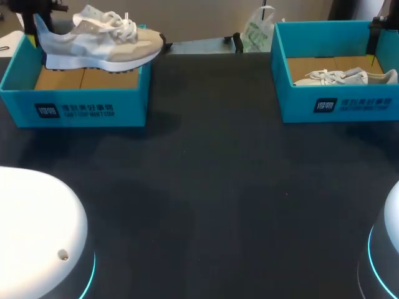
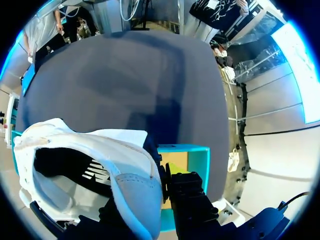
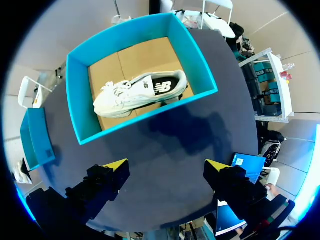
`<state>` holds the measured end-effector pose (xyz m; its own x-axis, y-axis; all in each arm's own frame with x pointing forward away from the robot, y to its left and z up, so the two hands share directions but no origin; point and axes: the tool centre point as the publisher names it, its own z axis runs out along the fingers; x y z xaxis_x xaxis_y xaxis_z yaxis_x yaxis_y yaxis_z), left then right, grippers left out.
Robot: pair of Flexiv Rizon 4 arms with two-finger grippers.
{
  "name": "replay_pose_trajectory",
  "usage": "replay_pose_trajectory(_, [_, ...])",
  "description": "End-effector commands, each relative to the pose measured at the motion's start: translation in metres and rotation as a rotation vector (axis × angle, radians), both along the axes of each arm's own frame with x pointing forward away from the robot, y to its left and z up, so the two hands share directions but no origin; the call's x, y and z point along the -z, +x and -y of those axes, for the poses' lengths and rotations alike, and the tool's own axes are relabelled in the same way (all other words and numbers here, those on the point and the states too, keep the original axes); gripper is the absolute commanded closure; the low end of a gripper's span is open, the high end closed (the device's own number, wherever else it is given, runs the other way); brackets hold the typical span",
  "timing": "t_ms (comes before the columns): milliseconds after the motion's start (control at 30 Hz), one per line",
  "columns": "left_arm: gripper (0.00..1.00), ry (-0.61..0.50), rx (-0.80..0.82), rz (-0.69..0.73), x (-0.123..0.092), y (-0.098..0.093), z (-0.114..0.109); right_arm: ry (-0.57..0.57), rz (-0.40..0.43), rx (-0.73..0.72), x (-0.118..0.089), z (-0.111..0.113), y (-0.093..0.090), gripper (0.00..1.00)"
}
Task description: Take the shoe out of the shoebox, open the shoe tongue, remove and reinsert the insole, then place the shoe into the shoebox
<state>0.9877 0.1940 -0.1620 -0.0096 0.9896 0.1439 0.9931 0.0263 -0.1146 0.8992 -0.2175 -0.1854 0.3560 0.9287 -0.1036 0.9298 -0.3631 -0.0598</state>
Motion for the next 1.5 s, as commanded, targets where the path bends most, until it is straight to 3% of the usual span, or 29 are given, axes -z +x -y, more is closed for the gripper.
replay_pose_trajectory(33, [1.00, 0.000, 0.045, 0.311, -0.002, -0.010, -0.001, 0.000, 0.002, 0.000, 0.000, 0.000, -0.001, 0.00])
replay_pose_trajectory(367, [1.00, 0.024, 0.132, 0.306, 0.026, -0.104, 0.063, 0.000, 0.002, 0.000, 0.000, 0.000, -0.001, 0.00])
replay_pose_trajectory(900, [1.00, 0.031, 0.193, 0.319, 0.055, -0.188, 0.145, 0.000, 0.002, 0.000, 0.000, 0.000, -0.001, 0.00])
replay_pose_trajectory(967, [1.00, 0.032, 0.210, 0.297, 0.060, -0.196, 0.158, 0.000, 0.002, 0.000, 0.000, 0.000, -0.001, 0.00])
replay_pose_trajectory(1500, [1.00, 0.024, 0.210, 0.291, 0.066, -0.198, 0.160, 0.000, 0.002, 0.000, 0.000, 0.000, -0.001, 0.00])
